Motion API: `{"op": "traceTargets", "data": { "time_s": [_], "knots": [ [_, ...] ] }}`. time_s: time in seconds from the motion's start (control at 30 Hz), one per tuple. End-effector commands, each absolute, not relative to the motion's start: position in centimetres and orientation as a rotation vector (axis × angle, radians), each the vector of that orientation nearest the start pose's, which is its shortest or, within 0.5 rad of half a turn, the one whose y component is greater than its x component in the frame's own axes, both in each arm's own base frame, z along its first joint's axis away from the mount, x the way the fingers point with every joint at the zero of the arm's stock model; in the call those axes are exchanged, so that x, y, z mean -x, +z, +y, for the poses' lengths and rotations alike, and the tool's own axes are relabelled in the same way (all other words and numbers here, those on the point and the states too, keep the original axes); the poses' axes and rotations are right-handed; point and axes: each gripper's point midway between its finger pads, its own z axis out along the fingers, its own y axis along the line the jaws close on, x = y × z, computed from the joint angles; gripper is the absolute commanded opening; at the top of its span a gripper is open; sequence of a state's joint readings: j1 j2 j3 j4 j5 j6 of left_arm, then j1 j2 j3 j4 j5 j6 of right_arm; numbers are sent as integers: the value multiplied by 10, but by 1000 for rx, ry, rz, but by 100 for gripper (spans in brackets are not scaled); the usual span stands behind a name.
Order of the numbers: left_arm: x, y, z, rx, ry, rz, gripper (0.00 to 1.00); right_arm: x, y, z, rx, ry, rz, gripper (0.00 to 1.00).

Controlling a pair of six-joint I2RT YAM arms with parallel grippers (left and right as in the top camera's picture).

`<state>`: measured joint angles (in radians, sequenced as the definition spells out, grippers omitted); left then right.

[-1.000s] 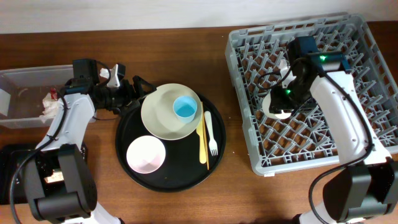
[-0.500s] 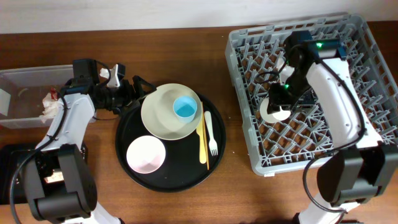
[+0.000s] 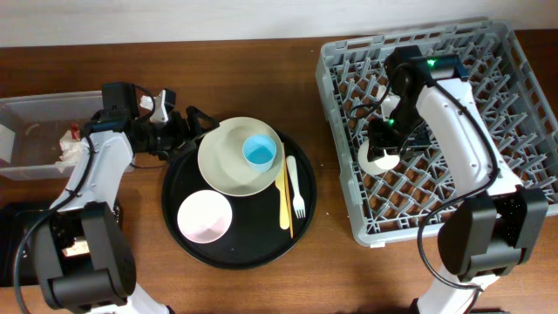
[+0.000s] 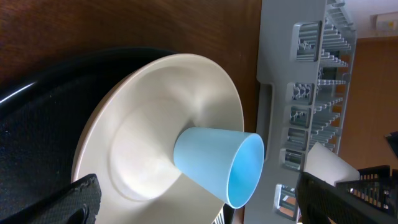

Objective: Sort waste into correct bins and load items into the dishwasher rack
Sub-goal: 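Lower the white cup upside down into the rack and release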

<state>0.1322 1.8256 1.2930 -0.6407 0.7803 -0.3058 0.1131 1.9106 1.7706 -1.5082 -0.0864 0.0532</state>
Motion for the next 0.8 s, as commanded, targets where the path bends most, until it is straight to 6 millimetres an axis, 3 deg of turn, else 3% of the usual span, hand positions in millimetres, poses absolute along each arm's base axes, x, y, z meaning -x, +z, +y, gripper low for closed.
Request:
{"op": "traceTargets", "data": {
  "time_s": [0.0,0.07,0.23,0.37,0.4,0.43,0.47,0.53,0.67,0.77],
  "knots": [
    [-417,114,-66,348,-1115,2590,99,-335,141,52,97,95,3233,5],
    [-417,114,-66,348,-1115,2590,99,-335,141,52,97,95,3233,27],
    [-417,114,-66,348,-1115,2590,99,-331,136,51,97,93,3251,29],
    [-417,114,-66,348,-1115,2590,99,-338,121,52,95,96,3229,30],
    [-417,114,-66,348,-1115,2590,99,-338,121,52,96,95,3230,64],
    [-417,114,-66,348,-1115,2591,99,-338,121,51,94,96,3228,87],
    [-417,114,-66,348,-1115,2590,99,-338,123,51,95,97,3228,99],
    [-417,114,-66,348,-1116,2590,99,-342,141,52,95,99,3205,99],
    [-417,114,-66,348,-1115,2590,99,-339,199,58,96,162,3148,99],
    [-417,114,-66,348,-1115,2590,99,-330,207,68,95,259,3157,99]
  ]
}}
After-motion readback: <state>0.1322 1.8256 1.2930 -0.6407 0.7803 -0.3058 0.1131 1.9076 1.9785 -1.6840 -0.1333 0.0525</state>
